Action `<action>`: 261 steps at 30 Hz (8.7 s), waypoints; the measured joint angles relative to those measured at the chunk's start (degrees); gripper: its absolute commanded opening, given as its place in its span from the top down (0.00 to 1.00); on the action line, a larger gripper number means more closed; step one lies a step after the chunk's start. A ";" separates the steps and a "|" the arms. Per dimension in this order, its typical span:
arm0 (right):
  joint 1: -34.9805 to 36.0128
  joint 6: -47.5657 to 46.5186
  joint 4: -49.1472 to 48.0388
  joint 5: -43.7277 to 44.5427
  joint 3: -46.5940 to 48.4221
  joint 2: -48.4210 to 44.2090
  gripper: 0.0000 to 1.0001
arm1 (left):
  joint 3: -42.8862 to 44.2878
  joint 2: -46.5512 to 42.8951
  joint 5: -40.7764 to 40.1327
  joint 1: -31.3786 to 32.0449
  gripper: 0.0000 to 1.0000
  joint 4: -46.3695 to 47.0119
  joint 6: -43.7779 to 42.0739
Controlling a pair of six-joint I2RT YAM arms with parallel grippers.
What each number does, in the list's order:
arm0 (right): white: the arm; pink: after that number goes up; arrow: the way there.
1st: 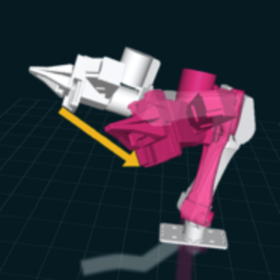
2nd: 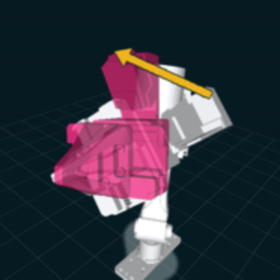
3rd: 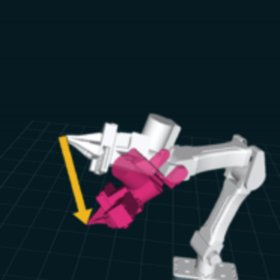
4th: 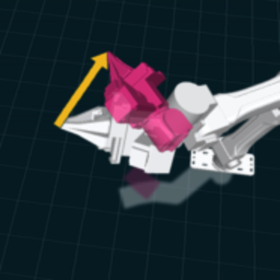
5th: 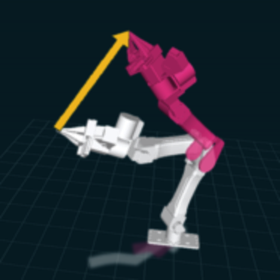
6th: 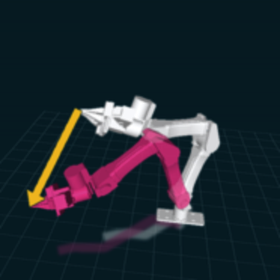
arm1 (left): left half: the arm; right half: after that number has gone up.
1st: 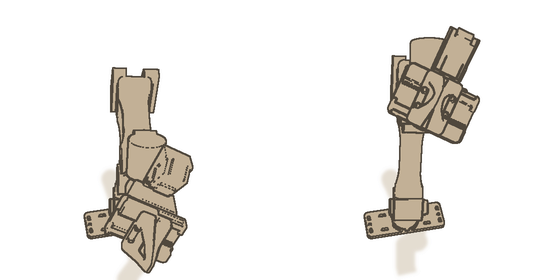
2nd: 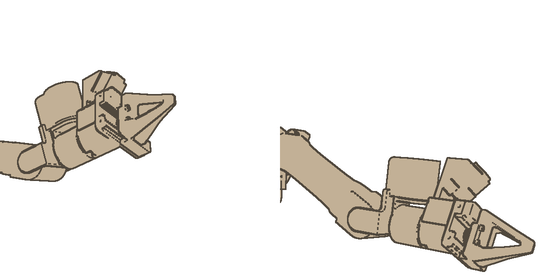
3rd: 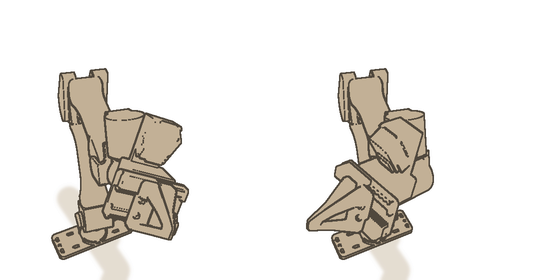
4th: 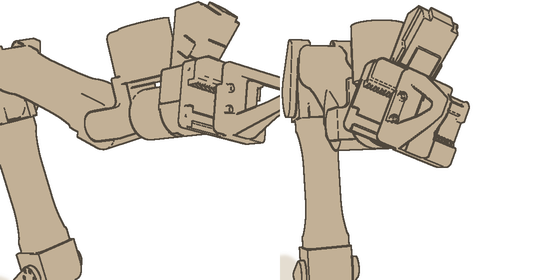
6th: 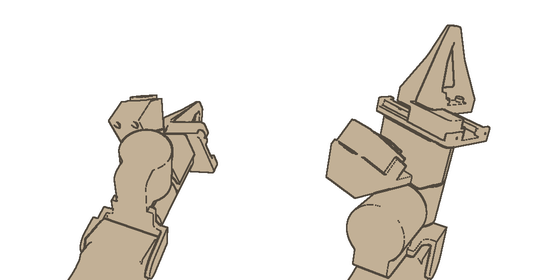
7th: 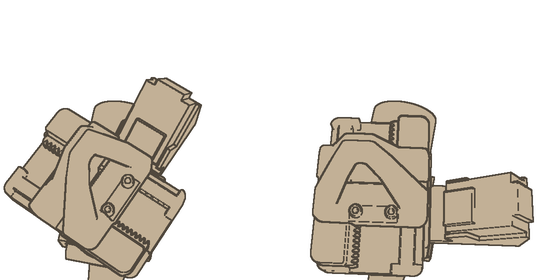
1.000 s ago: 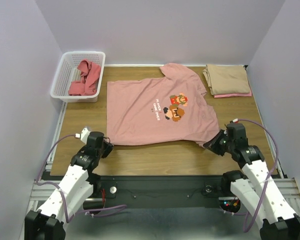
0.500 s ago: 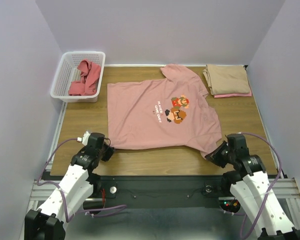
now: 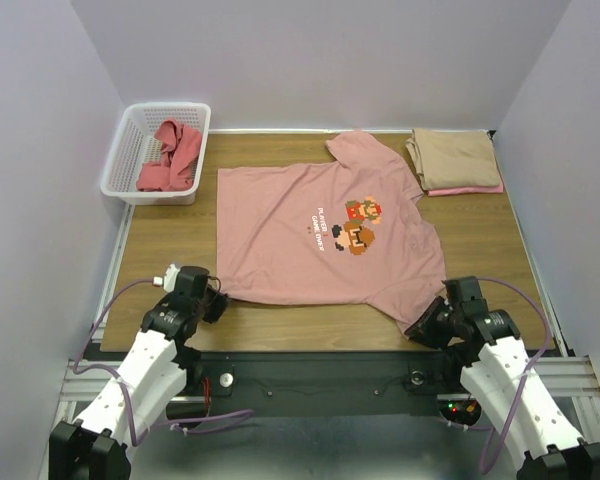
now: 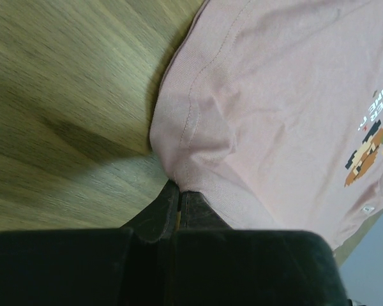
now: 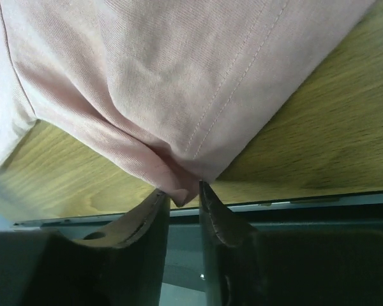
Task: Fold and stack the t-shirts
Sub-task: Flatten the tshirt out, then fold the tshirt
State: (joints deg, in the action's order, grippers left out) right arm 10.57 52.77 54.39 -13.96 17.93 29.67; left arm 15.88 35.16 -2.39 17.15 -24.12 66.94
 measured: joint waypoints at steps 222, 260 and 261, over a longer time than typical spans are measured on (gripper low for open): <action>9.20 8.07 -11.72 32.59 6.56 22.03 0.99 | 10.73 17.31 -12.20 6.25 1.00 -5.16 -0.46; 9.25 10.45 20.06 29.97 29.20 -1.33 1.00 | 10.38 5.57 -4.13 6.25 1.00 -9.38 -0.63; 9.25 10.27 19.63 29.90 28.26 -1.05 1.00 | 10.38 5.95 -4.20 6.25 1.00 -9.38 -0.63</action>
State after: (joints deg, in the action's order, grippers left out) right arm 19.81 63.05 74.02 15.94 46.19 28.62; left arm 26.26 41.10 -6.59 23.40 -33.50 66.30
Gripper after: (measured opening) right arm 0.028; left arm 0.026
